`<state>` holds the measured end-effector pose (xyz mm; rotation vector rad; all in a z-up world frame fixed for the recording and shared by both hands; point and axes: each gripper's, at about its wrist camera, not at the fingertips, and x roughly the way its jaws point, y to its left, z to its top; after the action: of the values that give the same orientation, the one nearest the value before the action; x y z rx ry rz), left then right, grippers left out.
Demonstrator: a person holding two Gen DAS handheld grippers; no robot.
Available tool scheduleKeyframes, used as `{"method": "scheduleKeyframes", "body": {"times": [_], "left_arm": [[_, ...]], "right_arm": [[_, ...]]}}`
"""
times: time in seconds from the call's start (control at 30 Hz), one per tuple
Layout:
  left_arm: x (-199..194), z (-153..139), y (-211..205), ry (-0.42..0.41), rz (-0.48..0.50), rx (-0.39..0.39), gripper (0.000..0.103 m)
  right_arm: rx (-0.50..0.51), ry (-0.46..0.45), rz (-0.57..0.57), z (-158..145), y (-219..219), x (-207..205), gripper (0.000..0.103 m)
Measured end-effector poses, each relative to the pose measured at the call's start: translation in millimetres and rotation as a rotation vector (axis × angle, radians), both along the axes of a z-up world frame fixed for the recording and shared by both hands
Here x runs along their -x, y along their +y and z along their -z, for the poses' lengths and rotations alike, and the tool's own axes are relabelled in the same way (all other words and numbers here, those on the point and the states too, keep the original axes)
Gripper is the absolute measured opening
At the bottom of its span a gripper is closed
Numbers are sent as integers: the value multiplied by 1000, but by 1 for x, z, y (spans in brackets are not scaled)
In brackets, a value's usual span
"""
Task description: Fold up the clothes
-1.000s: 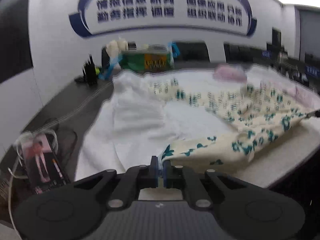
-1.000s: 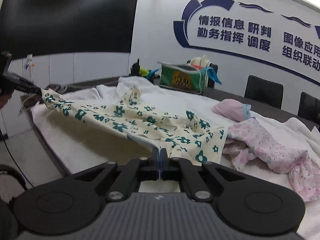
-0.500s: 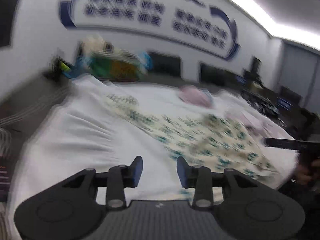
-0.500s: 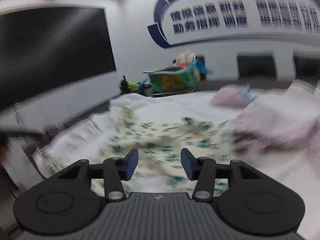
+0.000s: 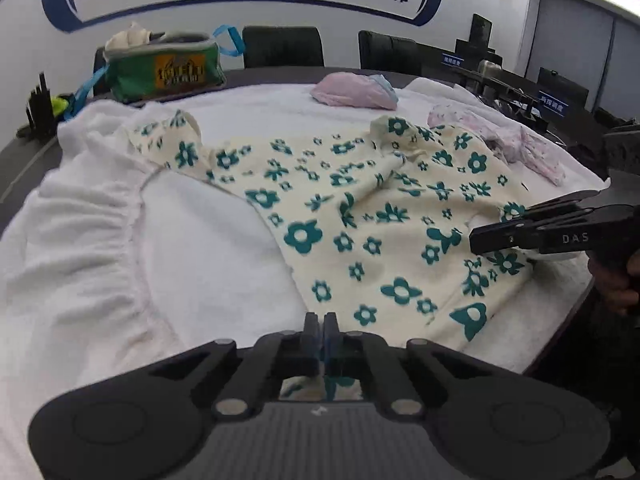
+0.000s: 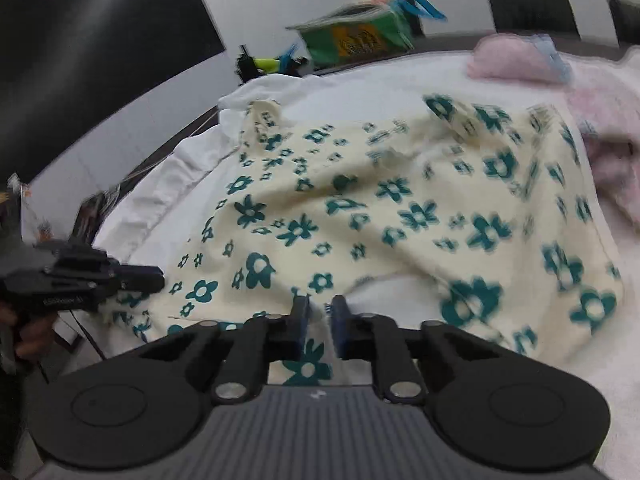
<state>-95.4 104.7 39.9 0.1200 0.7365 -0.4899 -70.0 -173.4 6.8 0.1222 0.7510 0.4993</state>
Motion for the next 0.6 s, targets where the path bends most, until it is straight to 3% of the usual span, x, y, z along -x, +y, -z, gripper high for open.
{"method": "scheduleKeyframes", "body": {"times": [0.13,0.23,0.33,0.4,0.43,0.5,0.6], "left_arm": [[-9,-16,-2,-78,-9,7,0],[-23,-12,-8,-50,5,-15,1],[-32,-2,-5,8,-1,-40,13],[-37,-11,10,20,-38,0,16],[-40,-20,19,18,-65,32,19],[-57,-43,29,-1,-134,69,41],[-106,-56,21,46,-180,75,49]], "right_arm": [[-5,-116,37,-14,1,5,3],[3,-170,79,-20,-3,5,3],[75,-92,69,-10,0,-4,11],[99,-90,71,-8,-2,-5,28],[76,-103,85,-15,-8,-8,33],[23,-131,116,-29,-20,-17,37],[-27,-108,112,-44,-23,-54,39]]}}
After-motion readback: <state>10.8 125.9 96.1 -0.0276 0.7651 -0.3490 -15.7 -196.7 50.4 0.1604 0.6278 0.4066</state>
